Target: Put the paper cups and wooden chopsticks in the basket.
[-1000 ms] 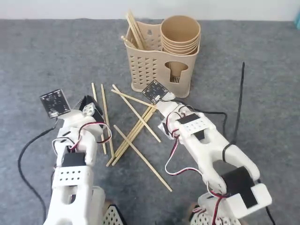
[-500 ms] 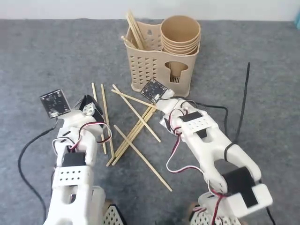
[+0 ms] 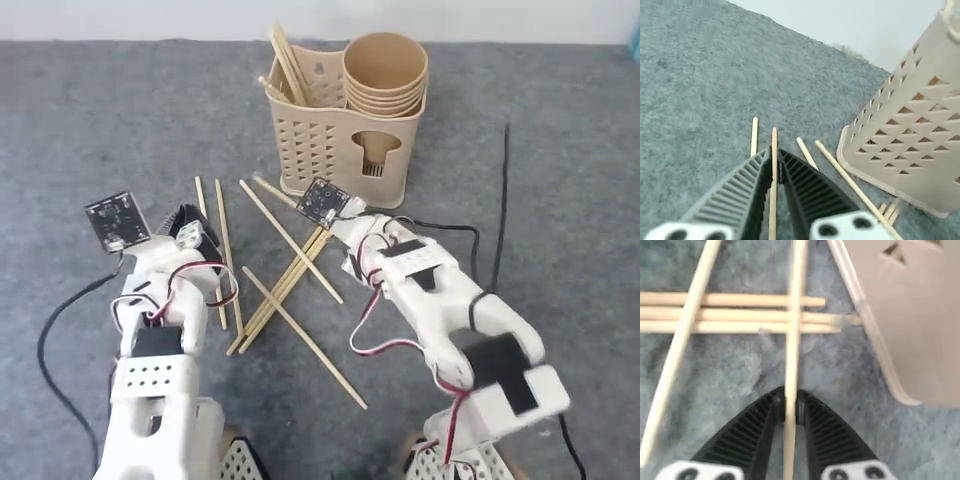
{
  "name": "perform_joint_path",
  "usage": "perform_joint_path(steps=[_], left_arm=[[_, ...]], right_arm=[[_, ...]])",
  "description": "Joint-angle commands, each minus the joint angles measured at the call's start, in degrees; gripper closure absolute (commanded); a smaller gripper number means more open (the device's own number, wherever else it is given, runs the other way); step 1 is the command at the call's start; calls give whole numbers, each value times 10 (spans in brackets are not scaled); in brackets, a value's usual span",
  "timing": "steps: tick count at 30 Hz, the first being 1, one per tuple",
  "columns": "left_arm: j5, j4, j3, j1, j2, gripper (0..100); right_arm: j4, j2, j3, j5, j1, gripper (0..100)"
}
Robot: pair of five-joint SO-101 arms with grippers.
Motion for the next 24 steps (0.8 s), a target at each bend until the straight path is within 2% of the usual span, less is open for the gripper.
perform_joint_path(steps=[1,4,10,13,15,17,19,21,24], left_arm=[[2,-17,-3,0,-17,988],[2,-17,-3,0,-17,988],[2,-17,-3,0,-17,988],[2,-17,-3,0,-18,988],[2,-17,-3,0,-18,988],[2,-17,-4,0,-18,988],[2,-17,-4,0,-18,988],[2,-17,-4,0,-18,988],[2,-17,-4,0,-18,988]], right_arm=[[134,-95,4,-23,6,991],[218,-198,36,-34,4,991],[236,-431,221,-33,-27,991],[289,-553,277,-30,-24,980],[364,-619,282,-30,-24,920],[422,-669,291,-34,-36,812],[414,-689,307,-35,-49,723],[406,-682,309,-35,-51,699],[400,-660,290,-35,-67,720]])
